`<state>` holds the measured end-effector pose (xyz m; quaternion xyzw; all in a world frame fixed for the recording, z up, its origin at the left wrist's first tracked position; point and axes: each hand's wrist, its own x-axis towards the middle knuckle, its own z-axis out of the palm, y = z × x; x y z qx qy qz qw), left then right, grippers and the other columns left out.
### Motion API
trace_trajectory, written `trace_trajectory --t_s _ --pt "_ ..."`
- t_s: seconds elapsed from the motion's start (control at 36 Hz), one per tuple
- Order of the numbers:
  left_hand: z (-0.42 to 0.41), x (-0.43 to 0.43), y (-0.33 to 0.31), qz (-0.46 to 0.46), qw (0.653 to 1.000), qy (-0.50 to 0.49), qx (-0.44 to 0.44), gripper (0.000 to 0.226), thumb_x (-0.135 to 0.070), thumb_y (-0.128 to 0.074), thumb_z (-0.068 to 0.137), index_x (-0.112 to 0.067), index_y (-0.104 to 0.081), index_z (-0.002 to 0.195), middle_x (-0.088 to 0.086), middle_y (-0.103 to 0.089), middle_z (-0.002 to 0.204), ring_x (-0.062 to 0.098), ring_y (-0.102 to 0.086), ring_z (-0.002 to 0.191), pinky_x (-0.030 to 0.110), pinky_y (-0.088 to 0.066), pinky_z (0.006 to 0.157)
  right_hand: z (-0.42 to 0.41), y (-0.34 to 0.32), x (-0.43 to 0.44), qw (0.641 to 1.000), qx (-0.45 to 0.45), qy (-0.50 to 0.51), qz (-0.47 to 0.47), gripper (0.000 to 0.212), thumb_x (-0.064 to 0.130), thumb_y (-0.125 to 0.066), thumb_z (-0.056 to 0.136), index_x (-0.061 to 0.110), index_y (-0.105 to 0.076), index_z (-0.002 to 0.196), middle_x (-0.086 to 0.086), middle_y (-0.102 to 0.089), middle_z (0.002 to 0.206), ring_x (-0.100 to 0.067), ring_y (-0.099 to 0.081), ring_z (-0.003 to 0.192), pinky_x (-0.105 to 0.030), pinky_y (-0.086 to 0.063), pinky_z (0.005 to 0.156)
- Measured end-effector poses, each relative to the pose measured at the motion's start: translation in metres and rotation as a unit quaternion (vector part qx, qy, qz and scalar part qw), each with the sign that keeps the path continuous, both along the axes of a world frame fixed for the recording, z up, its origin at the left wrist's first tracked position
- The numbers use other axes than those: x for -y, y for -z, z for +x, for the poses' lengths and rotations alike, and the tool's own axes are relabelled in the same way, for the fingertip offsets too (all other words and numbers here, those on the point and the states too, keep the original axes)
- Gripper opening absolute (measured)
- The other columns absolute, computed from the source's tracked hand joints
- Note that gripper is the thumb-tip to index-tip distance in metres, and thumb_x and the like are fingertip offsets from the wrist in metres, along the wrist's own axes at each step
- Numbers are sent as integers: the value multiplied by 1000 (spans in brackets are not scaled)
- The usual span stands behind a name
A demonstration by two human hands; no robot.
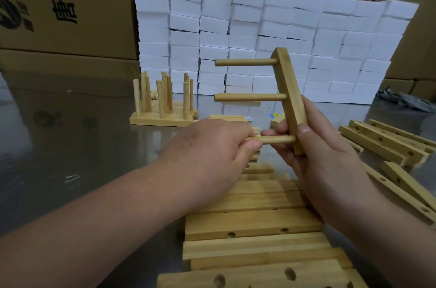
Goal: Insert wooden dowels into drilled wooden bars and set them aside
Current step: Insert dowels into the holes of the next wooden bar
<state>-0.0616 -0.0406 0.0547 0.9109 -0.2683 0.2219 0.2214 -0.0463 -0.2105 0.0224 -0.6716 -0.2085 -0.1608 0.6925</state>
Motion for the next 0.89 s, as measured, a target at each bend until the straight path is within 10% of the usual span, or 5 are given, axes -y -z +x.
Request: trace_trajectory --t_s 0.39,0.61,0.72,0.89 --pt "4 1 -1 -211 955 31 -208 27 -44 -48 86 -33 -67 71 -8 -50 52 4 -42 50 17 -34 47 -8 -7 -4 999 18 32 -13 44 12 -28 101 26 -36 143 11 -62 83 -12 -66 95 -22 -52 83" --pt "9 -5 3 -259 948 51 -176 42 -59 -36 87 -35 -66 69 -12 -59 56 -1 -48 50 26 -41 60 -1 -13 2 987 -38 150 51 41 21 -34 101 31 -33 141 8 -66 67 -5 -48 47 -17 -40 42" --pt "24 -14 5 -402 898 -1 -179 36 -33 -37 96 -21 -66 78 -7 -60 59 5 -46 48 22 -40 49 4 -22 15 980 -119 112 117 33 12 -29 95 17 -61 94 0 -51 49 -9 -29 35 -18 -22 35" --pt "39 -22 10 -388 908 -67 -142 20 -21 -49 94 -31 -62 106 -14 -61 87 0 -54 65 13 -43 51 6 -24 20 951 -255 -11 174 38 13 -23 91 14 -43 58 1 -31 40 -9 -18 29 -15 -16 32"
